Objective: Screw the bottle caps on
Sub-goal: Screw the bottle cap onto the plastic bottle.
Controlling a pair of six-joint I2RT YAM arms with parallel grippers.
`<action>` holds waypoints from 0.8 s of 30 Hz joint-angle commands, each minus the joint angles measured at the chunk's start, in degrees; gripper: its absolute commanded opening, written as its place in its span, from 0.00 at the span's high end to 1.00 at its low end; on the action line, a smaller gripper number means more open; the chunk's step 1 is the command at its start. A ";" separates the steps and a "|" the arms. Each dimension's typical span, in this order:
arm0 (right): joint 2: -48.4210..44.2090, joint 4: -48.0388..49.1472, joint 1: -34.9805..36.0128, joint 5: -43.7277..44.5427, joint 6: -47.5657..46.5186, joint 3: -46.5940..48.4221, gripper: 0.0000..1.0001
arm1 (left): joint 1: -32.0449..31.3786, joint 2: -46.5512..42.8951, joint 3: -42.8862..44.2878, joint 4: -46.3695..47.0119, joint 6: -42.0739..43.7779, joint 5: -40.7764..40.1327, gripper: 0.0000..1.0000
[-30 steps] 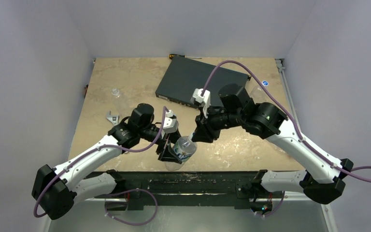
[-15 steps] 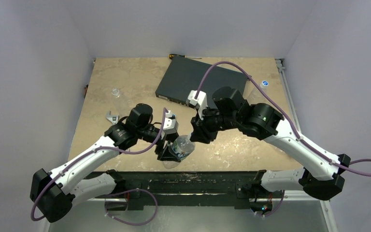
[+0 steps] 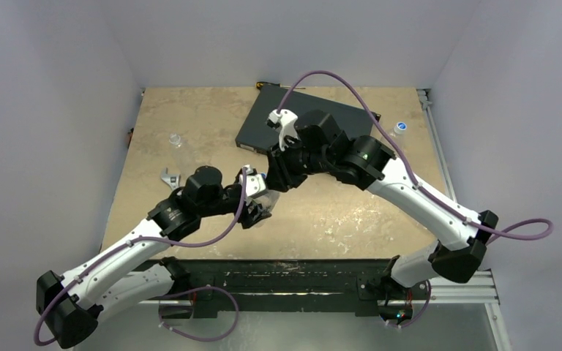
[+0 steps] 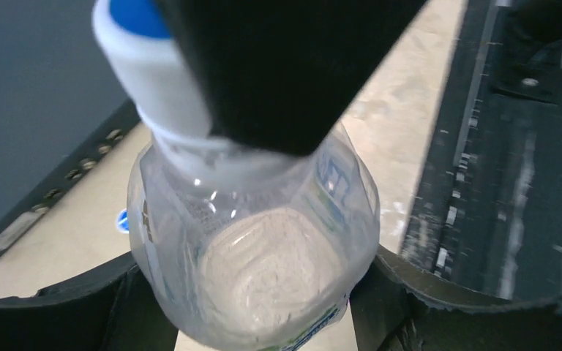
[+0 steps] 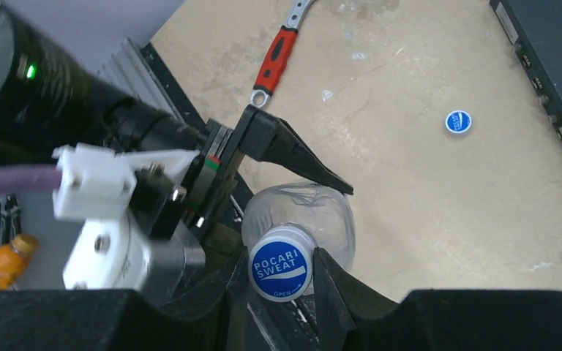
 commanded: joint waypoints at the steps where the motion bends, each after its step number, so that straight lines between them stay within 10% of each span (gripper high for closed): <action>1: 5.34 -9.97 1.75 -1.75 15.21 2.04 0.97 | -2.86 -1.84 0.98 26.22 2.49 -23.44 1.00; 9: 8.11 -12.61 1.77 11.52 22.11 3.64 0.98 | -6.43 -2.02 -3.13 35.75 0.62 -30.99 1.00; 24: 2.92 -11.08 2.19 26.47 16.34 -1.82 1.00 | -1.83 -1.89 2.34 28.02 -8.64 0.69 1.00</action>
